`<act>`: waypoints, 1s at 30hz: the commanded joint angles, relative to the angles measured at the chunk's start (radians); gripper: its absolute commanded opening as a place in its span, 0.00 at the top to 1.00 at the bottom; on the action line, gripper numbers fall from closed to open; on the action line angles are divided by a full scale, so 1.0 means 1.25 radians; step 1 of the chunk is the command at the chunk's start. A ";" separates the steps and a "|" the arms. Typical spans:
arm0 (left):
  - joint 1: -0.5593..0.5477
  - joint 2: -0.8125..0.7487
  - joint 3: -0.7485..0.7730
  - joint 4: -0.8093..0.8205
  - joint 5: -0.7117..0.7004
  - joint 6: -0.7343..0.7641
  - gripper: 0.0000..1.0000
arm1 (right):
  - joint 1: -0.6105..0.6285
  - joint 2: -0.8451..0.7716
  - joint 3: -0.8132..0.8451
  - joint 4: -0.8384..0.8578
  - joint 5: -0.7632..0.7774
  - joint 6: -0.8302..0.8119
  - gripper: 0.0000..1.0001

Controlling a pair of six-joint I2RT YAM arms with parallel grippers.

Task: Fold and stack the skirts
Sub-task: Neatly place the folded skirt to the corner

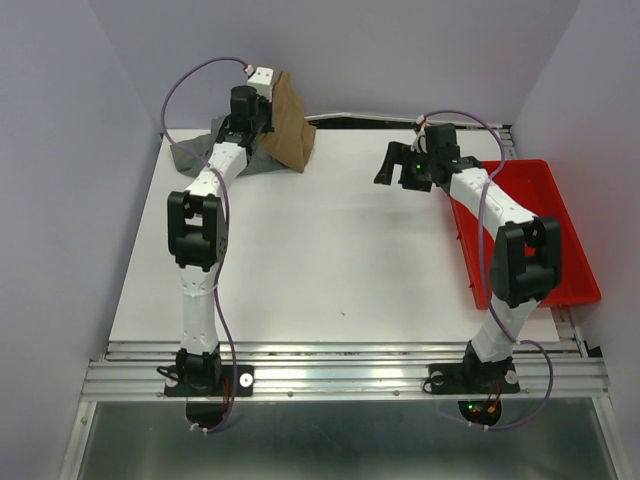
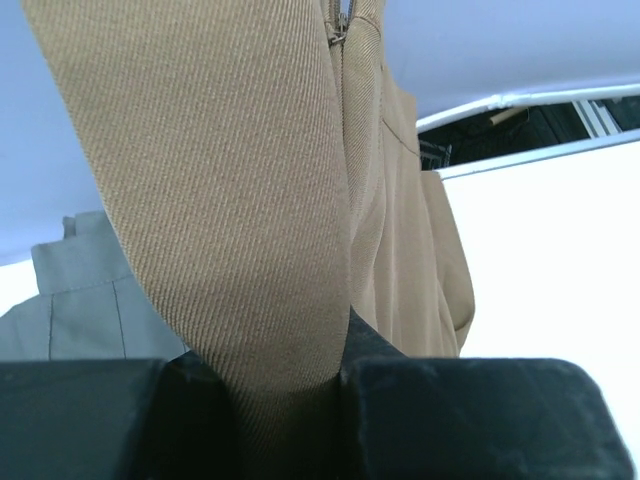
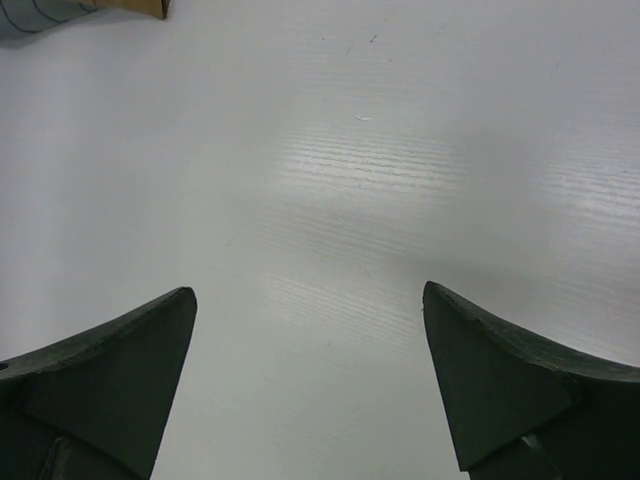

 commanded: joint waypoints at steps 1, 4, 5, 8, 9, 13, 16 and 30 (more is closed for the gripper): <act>0.024 -0.063 0.068 0.144 -0.028 0.000 1.00 | -0.005 -0.046 -0.008 0.033 -0.005 -0.007 0.00; 0.059 -0.083 0.038 0.148 -0.026 -0.032 1.00 | -0.005 -0.045 -0.009 0.034 -0.007 -0.007 0.00; 0.068 -0.101 0.017 0.157 -0.025 -0.038 1.00 | -0.005 -0.044 -0.010 0.034 -0.007 -0.007 0.00; 0.103 -0.121 -0.053 0.187 -0.016 -0.049 1.00 | -0.005 -0.040 -0.010 0.035 -0.012 -0.007 0.00; 0.112 -0.121 -0.083 0.191 -0.005 -0.056 1.00 | -0.005 -0.038 -0.012 0.037 -0.013 -0.004 0.00; 0.167 -0.097 -0.128 0.184 0.030 -0.111 1.00 | -0.005 -0.037 -0.013 0.035 -0.017 -0.005 0.00; 0.201 -0.062 -0.147 0.175 0.066 -0.176 1.00 | -0.005 -0.038 -0.017 0.035 -0.012 -0.008 0.00; 0.280 0.023 -0.172 0.088 0.085 -0.258 0.70 | -0.005 -0.051 -0.023 0.033 -0.014 -0.012 0.00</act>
